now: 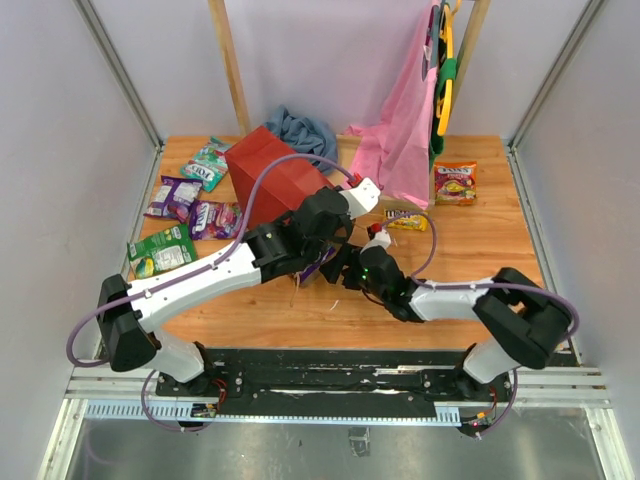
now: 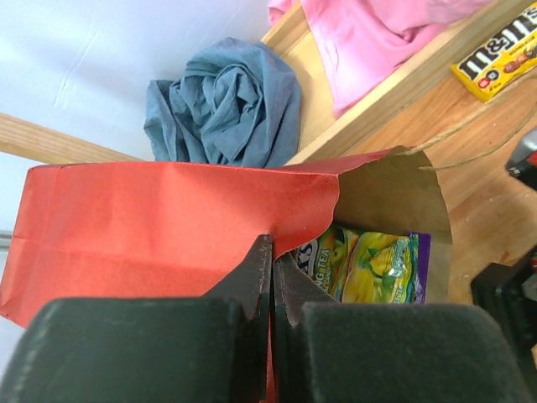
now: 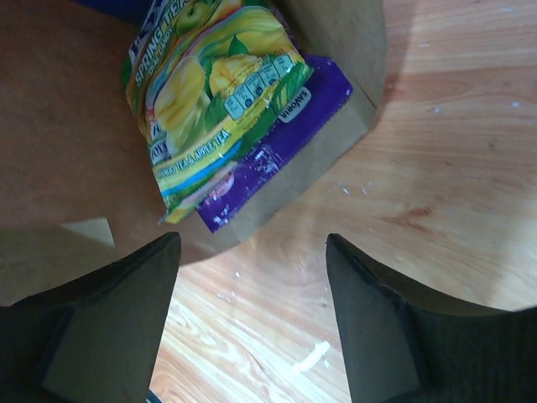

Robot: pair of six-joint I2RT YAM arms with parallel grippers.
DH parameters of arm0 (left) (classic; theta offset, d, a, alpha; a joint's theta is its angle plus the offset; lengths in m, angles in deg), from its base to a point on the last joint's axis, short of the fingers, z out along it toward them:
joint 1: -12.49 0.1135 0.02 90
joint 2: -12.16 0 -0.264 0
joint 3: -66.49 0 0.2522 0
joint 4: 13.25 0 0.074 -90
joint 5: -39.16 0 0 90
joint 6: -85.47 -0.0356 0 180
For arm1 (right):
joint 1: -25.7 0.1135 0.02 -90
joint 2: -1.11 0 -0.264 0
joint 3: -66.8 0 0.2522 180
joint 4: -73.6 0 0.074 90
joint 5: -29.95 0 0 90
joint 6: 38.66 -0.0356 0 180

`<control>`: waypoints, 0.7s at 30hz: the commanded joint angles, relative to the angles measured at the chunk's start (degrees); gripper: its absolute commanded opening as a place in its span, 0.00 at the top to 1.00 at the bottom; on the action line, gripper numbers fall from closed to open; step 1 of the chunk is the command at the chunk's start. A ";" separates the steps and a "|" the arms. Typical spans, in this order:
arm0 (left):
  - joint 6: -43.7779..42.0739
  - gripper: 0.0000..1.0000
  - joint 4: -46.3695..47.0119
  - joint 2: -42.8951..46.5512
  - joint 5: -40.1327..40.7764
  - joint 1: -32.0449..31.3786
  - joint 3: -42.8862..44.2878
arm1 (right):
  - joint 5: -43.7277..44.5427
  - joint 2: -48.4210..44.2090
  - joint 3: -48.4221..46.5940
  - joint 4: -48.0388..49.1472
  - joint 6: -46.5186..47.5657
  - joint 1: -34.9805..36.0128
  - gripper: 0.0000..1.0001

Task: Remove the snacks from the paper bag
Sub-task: Take out the snack from the paper bag.

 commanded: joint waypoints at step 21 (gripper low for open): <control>2.30 0.98 3.90 3.34 -6.42 2.39 -2.17 | 3.34 23.97 -11.52 22.97 -13.61 0.91 0.52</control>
